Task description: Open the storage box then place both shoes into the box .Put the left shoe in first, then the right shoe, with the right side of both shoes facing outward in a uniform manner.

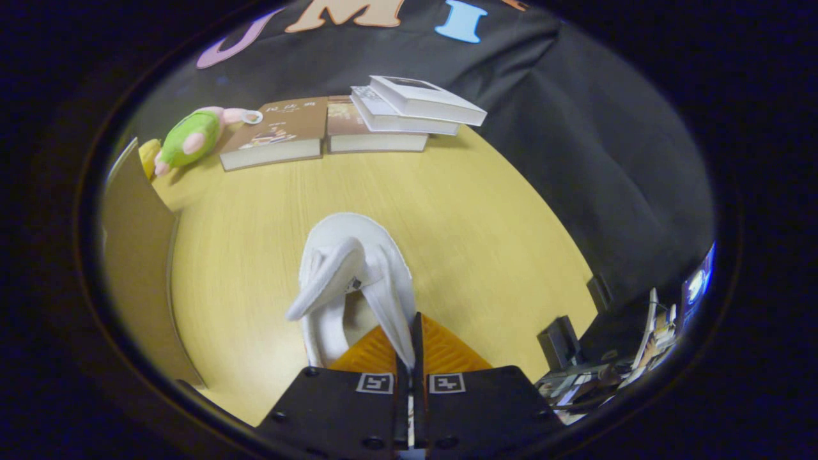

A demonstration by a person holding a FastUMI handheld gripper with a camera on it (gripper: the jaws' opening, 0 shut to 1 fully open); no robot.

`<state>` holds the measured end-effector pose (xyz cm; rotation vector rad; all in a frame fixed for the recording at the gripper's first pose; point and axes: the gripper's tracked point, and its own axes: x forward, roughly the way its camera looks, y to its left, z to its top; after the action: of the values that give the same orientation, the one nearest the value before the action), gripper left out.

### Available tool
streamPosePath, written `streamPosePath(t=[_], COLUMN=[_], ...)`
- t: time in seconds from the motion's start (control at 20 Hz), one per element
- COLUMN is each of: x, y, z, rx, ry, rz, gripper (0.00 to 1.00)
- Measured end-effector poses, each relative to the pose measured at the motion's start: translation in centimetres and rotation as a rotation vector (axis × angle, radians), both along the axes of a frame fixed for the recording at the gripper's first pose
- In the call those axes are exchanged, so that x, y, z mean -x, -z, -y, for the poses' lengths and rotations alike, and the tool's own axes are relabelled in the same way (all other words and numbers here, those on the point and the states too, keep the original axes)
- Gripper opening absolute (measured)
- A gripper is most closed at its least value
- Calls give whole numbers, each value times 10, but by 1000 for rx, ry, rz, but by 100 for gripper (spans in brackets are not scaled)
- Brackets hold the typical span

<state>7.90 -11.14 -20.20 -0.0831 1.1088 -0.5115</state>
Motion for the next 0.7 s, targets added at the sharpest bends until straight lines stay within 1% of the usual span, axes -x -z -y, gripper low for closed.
streamPosePath(t=[0.2,0.35,0.55,0.7], x=[13,17,10,-9], y=[-37,-78,-150,-206], z=[1,-6,-29,-62], rx=[29,42,51,28], ry=[38,56,42,6], rz=[25,67,165,289], gripper=[6,6,6,6])
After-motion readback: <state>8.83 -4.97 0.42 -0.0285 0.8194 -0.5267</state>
